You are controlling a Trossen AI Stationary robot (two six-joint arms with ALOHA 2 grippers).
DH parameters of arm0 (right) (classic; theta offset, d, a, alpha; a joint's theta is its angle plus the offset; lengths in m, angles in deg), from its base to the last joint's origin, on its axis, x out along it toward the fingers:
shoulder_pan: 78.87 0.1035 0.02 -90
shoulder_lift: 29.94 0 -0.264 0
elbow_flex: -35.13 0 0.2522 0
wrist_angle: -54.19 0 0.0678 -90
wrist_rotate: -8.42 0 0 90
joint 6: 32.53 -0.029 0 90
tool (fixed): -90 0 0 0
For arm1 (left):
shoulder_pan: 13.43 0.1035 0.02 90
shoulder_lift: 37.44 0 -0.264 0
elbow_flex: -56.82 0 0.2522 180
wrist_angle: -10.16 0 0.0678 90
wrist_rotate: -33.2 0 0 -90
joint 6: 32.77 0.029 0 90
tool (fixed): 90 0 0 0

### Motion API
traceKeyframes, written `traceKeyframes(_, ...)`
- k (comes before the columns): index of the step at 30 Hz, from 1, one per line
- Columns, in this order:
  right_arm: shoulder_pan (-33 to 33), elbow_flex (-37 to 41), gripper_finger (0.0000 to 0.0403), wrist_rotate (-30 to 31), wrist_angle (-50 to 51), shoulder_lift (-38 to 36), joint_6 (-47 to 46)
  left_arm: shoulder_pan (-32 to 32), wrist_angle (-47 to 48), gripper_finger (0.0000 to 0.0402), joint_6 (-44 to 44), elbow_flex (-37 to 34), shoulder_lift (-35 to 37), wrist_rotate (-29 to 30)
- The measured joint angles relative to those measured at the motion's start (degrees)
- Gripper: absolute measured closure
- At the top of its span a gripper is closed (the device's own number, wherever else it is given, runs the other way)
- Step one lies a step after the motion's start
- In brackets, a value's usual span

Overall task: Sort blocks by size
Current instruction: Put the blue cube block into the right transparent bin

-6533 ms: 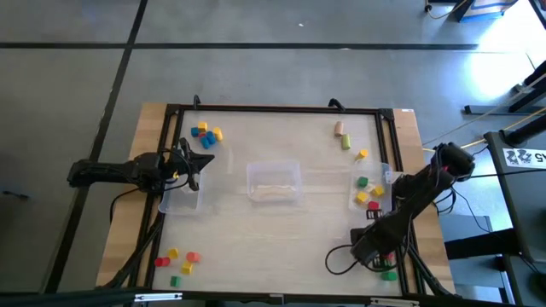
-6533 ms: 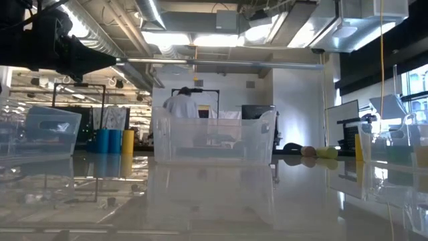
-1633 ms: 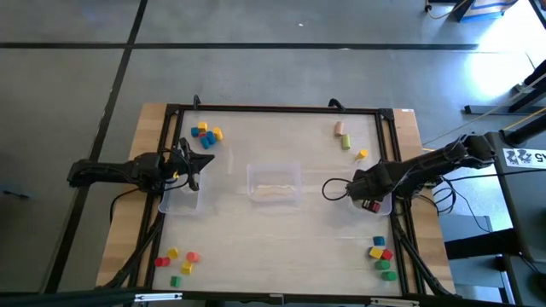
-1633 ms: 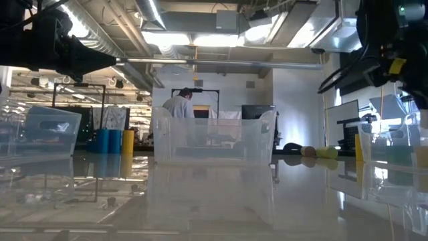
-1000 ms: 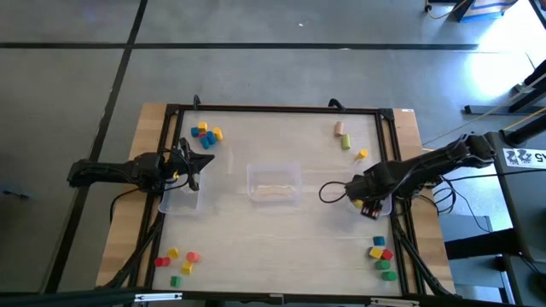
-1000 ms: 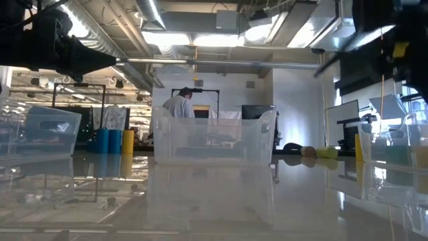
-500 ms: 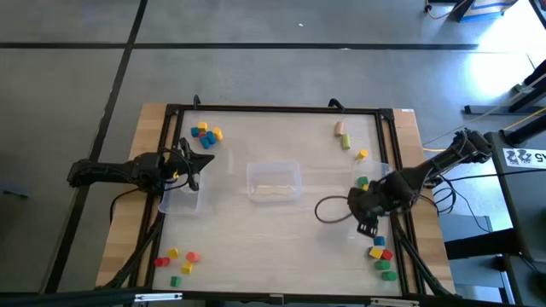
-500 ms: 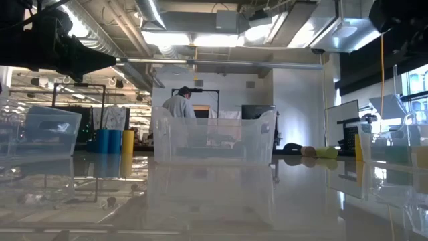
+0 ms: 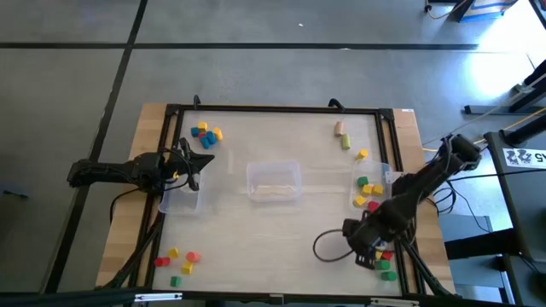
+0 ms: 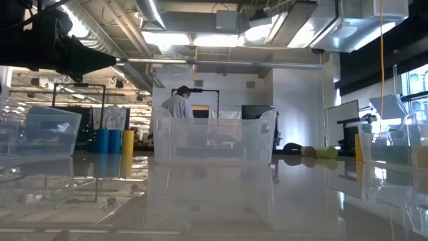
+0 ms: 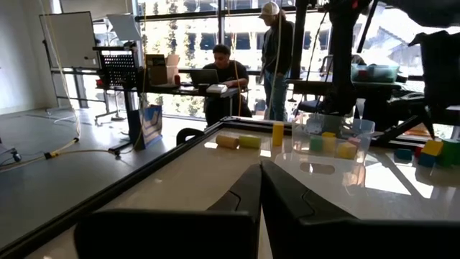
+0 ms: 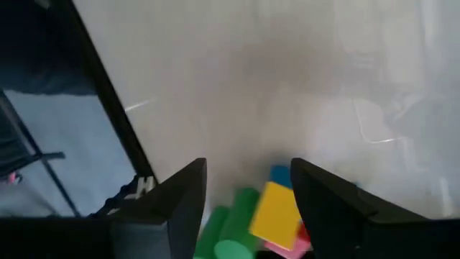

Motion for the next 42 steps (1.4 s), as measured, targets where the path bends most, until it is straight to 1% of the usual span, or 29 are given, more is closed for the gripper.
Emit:
traceKeyframes(9,4.66,0.00,0.0198,-8.00,-6.06,5.35,-5.72,0.00,0.00,0.0396,0.00,-0.01,0.00,0.00)
traceKeyframes(13,6.59,0.02,0.0198,-9.95,-6.50,6.26,-8.96,0.00,0.00,0.0396,0.00,0.00,0.01,0.00)
traceKeyframes(20,7.29,0.02,0.0198,-9.91,-6.26,6.60,-12.55,-0.01,0.00,0.0396,0.00,0.01,0.02,0.00)
traceKeyframes(24,7.27,0.02,0.0198,-9.76,-5.32,6.83,-13.02,0.00,0.00,0.0396,0.17,0.00,0.01,0.00)
traceKeyframes(33,7.23,0.07,0.0198,-9.94,-5.57,10.27,-12.35,0.01,0.00,0.0396,0.24,0.00,0.00,0.00)
traceKeyframes(36,7.23,0.07,0.0198,-9.92,-3.48,10.28,-12.60,0.01,0.00,0.0396,0.22,-0.01,0.00,0.00)
traceKeyframes(42,7.23,0.07,0.0198,-9.56,4.46,10.28,-12.58,0.01,0.00,0.0396,0.09,0.00,0.01,0.00)
